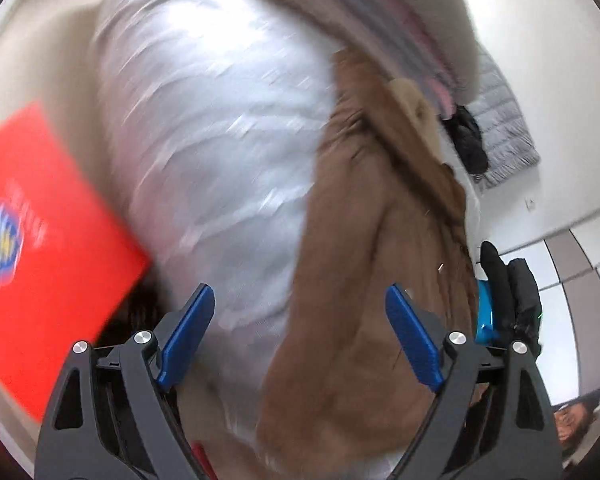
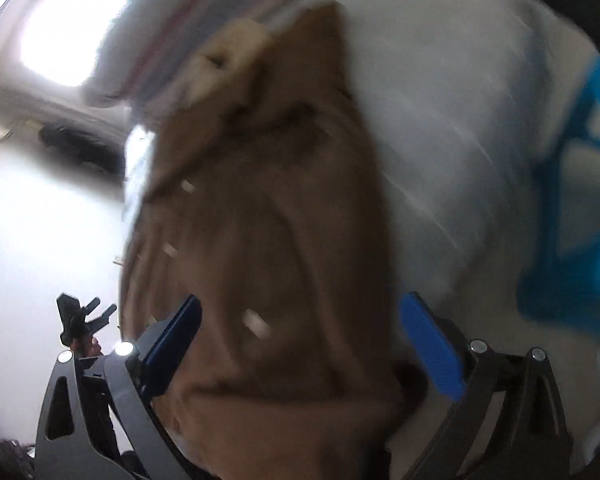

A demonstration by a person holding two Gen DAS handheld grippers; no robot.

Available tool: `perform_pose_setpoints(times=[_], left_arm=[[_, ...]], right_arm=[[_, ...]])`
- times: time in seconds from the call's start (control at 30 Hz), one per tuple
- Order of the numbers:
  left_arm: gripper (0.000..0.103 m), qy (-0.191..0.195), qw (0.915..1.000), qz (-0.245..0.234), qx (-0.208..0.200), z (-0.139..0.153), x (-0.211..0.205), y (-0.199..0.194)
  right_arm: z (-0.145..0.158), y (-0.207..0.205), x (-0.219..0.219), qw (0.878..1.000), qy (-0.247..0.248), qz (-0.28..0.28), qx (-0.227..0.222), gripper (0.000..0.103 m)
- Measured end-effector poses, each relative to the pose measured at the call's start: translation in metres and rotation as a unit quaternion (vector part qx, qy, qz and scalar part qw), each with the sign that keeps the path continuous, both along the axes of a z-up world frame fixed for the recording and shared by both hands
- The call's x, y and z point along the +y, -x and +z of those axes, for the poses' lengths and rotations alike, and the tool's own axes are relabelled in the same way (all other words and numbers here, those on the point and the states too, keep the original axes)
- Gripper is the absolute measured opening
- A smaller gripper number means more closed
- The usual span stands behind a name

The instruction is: Fold large clothes

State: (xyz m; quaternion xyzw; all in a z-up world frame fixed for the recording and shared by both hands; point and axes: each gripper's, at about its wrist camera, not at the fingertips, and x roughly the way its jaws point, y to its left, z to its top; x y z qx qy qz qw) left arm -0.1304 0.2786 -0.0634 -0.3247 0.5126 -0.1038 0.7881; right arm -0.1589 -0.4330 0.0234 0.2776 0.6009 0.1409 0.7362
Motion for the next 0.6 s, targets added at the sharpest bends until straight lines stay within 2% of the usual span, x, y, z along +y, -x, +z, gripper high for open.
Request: perform_pose_setpoints(times=[0.07, 0.13, 0.23, 0.33, 0.47, 0.6], left_arm=[[0.084, 0.012, 0.9996, 0.015, 0.019, -0.006, 0.001, 0.011], [0.084, 0.02, 0.9994, 0.005, 0.027, -0.009, -0.008, 0.017], [0.085, 0.014, 0.9983, -0.017, 0.054, -0.023, -0.024, 0.018], [0.085, 0.028, 0.9957, -0.021, 0.085, -0.045, -0.032, 0.022], [0.085, 0.063, 0.9923, -0.031, 0.102, -0.063, -0.043, 0.038], [0.086, 0.105, 0.9872, -0.044, 0.111, -0.074, -0.054, 0.041]], right_arm=[[-0.019, 0.019, -0.017, 0.999, -0.021, -0.004, 0.033, 0.096], [-0.031, 0.021, -0.021, 0.998, -0.031, 0.004, 0.051, 0.096], [-0.058, 0.02, -0.024, 0.993, -0.082, 0.015, 0.081, 0.096], [-0.084, 0.014, -0.012, 0.98, -0.166, 0.038, 0.106, 0.096], [-0.106, 0.028, 0.0, 0.962, -0.233, 0.079, 0.119, 0.096], [-0.105, 0.04, -0.014, 0.951, -0.291, 0.064, 0.087, 0.096]])
